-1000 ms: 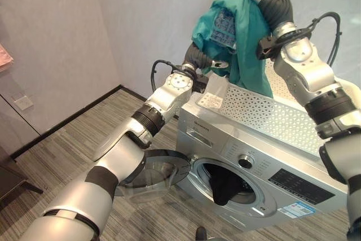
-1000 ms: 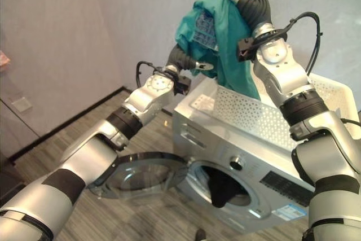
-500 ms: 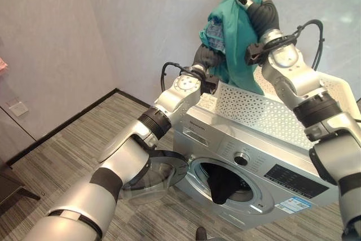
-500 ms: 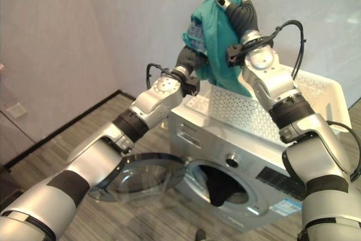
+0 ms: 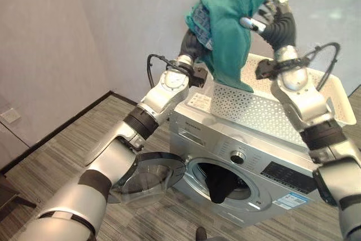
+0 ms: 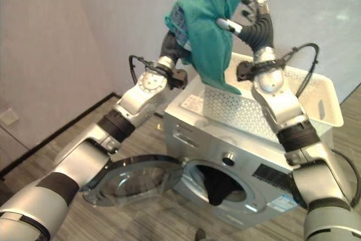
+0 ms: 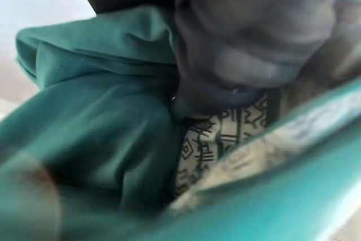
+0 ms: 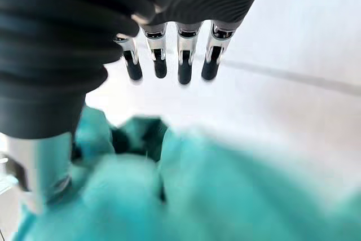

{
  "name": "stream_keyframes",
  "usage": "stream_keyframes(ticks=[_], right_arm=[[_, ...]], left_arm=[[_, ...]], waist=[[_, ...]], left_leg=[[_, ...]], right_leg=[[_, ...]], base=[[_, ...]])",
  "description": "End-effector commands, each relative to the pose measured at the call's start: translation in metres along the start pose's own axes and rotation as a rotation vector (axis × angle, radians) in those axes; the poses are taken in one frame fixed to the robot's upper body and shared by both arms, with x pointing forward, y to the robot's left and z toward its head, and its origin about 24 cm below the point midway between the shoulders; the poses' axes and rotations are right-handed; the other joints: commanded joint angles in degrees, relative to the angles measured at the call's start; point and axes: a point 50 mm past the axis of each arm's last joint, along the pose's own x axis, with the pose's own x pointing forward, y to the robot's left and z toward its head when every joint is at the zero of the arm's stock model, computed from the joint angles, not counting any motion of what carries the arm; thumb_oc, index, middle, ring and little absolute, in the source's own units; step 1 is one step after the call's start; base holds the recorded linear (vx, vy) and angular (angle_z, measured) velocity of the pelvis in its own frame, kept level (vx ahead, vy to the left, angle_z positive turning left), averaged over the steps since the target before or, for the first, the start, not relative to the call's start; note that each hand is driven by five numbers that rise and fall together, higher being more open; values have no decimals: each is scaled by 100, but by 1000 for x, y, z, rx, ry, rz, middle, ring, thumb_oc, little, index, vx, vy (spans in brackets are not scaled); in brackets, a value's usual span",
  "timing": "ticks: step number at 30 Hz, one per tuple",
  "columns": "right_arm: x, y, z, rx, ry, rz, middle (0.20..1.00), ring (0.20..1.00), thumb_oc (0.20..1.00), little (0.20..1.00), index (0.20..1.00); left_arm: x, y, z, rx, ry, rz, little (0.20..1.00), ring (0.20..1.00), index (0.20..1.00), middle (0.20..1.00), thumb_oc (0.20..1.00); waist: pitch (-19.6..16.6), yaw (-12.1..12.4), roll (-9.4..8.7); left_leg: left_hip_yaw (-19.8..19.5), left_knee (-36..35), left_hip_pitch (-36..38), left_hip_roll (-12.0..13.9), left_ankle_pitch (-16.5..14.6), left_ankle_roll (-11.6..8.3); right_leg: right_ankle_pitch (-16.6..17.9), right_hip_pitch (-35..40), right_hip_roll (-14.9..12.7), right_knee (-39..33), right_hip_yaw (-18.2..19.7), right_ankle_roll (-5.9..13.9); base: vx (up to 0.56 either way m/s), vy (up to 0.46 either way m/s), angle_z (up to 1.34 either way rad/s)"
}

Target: Grab the laundry basket,head to the washer,open it,put in the laundry and shut it.

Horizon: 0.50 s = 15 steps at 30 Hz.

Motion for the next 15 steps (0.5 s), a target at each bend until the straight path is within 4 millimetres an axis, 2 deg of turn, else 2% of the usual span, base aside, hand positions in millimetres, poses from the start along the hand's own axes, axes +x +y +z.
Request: stream_keyframes(ticks=[1, 2, 4, 5, 6, 7, 9, 10, 11, 12, 13, 14, 15], right_arm=[[4, -63, 9, -263, -68, -184, 1000, 1000, 1000, 1000, 1000], [2, -64, 8, -265, -66, -187, 1000, 1000, 1000, 1000, 1000], [-9, -89, 0, -395, -25, -246, 1000, 1000, 1000, 1000, 1000], [-25, -115, -10, -506, 33, -310, 1000, 1000, 1000, 1000, 1000], [-34, -127, -14, -556, 67, -342, 1000, 1000, 1000, 1000, 1000], [-36, -129, -14, -559, 69, -345, 1000, 1000, 1000, 1000, 1000], [-67, -164, -31, -656, 193, -439, 1000, 1000, 1000, 1000, 1000], [-80, -172, -38, -670, 238, -470, 1000, 1000, 1000, 1000, 1000], [-82, -173, -38, -671, 240, -473, 1000, 1000, 1000, 1000, 1000], [-97, -179, -45, -678, 288, -505, 1000, 1000, 1000, 1000, 1000], [-129, -187, -63, -684, 402, -549, 1000, 1000, 1000, 1000, 1000], [-132, -188, -62, -686, 405, -551, 1000, 1000, 1000, 1000, 1000], [-151, -190, -72, -684, 476, -565, 1000, 1000, 1000, 1000, 1000]], left_arm=[[20, 19, 77, 28, -333, 82, 200, 200, 200, 200, 200], [20, 18, 77, 26, -331, 78, 200, 200, 200, 200, 200], [19, 28, 90, 31, -375, 102, 200, 200, 200, 200, 200], [19, 40, 105, 49, -429, 139, 200, 200, 200, 200, 200], [18, 46, 110, 55, -446, 160, 200, 200, 200, 200, 200], [18, 44, 110, 52, -445, 156, 200, 200, 200, 200, 200], [17, 57, 125, 81, -495, 199, 200, 200, 200, 200, 200], [16, 61, 131, 93, -515, 215, 200, 200, 200, 200, 200], [16, 60, 131, 91, -514, 212, 200, 200, 200, 200, 200], [15, 63, 134, 104, -528, 226, 200, 200, 200, 200, 200], [11, 73, 139, 121, -549, 266, 200, 200, 200, 200, 200], [11, 72, 138, 120, -546, 262, 200, 200, 200, 200, 200], [8, 76, 140, 128, -560, 280, 200, 200, 200, 200, 200]], waist=[[-99, 60, 400], [-106, 79, 392], [-116, 28, 418], [-122, -28, 450], [-129, -48, 452], [-135, -27, 448], [-156, -91, 464], [-160, -93, 468], [-167, -77, 459], [-165, -78, 465], [-154, -87, 476], [-171, -74, 465], [-153, -65, 451]], left_leg=[[-9, 30, 51, 17, -431, 172], [-11, 30, 52, 18, -433, 173], [11, 30, 65, 9, -445, 179], [24, 30, 69, -1, -459, 190], [25, 30, 70, -3, -465, 196], [20, 30, 68, -3, -466, 197], [19, 30, 59, -11, -474, 203], [12, 30, 51, -15, -473, 207], [5, 30, 48, -15, -473, 208], [-2, 30, 40, -18, -473, 211], [-20, 30, 21, -32, -475, 218], [-30, 30, 19, -33, -474, 218], [-32, 30, -16, -47, -422, 227]], right_leg=[[-822, 44, -239, 536, -51, 388], [-822, 46, -239, 536, -53, 389], [-821, 42, -242, 533, -35, 401], [-817, 34, -247, 532, -24, 416], [-816, 30, -251, 536, -17, 422], [-817, 31, -252, 537, -22, 424], [-816, 24, -266, 537, -25, 436], [-815, 23, -270, 534, -29, 440], [-815, 25, -271, 534, -36, 441], [-813, 26, -279, 529, -50, 445], [-815, 31, -287, 521, -72, 447], [-817, 36, -288, 519, -82, 448], [-773, 10, -298, 518, -105, 434]], base=[[27, 27, -16], [17, 16, -22], [21, 20, -19], [27, 22, -10], [21, 16, -5], [9, 7, 3], [0, 0, 0], [22, 0, -4], [0, 0, 0], [15, 1, -5], [15, 1, -5], [0, 0, 0], [0, 0, 0]])
